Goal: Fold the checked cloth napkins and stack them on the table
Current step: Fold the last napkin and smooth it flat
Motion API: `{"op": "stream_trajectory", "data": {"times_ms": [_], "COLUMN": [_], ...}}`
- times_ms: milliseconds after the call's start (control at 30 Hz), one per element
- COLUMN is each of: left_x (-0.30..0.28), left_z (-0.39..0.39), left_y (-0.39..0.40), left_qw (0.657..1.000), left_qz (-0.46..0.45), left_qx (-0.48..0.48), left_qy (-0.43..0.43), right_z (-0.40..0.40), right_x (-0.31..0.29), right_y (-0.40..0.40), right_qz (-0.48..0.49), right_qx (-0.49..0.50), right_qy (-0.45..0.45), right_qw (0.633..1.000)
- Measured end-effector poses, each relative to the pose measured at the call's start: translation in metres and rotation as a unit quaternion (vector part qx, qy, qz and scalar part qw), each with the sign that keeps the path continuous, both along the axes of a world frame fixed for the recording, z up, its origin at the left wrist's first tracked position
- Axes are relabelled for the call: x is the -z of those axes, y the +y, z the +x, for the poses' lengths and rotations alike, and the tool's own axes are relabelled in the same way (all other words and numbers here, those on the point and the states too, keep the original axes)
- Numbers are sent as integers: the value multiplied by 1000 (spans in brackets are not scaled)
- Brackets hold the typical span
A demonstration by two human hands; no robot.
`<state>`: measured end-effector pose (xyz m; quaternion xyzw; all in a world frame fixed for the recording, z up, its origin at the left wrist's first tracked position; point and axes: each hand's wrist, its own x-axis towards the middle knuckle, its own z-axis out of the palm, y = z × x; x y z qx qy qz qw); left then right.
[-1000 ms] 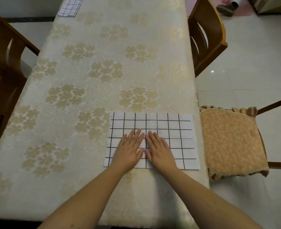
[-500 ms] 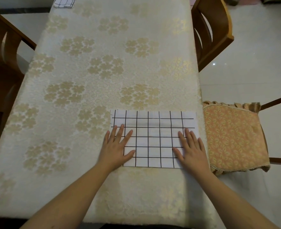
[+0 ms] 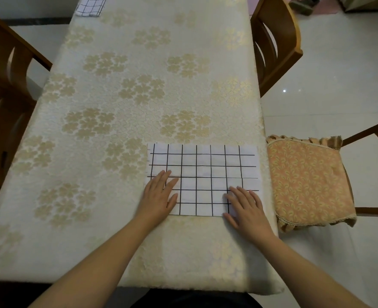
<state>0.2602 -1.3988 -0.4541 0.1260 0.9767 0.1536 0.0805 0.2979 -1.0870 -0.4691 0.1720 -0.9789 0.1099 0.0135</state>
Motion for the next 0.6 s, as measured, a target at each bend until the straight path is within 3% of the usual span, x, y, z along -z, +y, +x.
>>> {"op": "stream_trajectory", "data": {"times_ms": [400, 600], "left_x": [-6, -12], "left_z": [53, 65], "left_y": [45, 66], "left_qw": [994, 996], "left_qz": [63, -3], "left_qx": [70, 88], "left_qy": [58, 33], "right_z": [21, 27], "right_x": [-3, -9], "right_y": [0, 3], "right_qz": [-30, -9], "right_qx": [-11, -3], "right_qy": [58, 32], "right_qw": [998, 999]}}
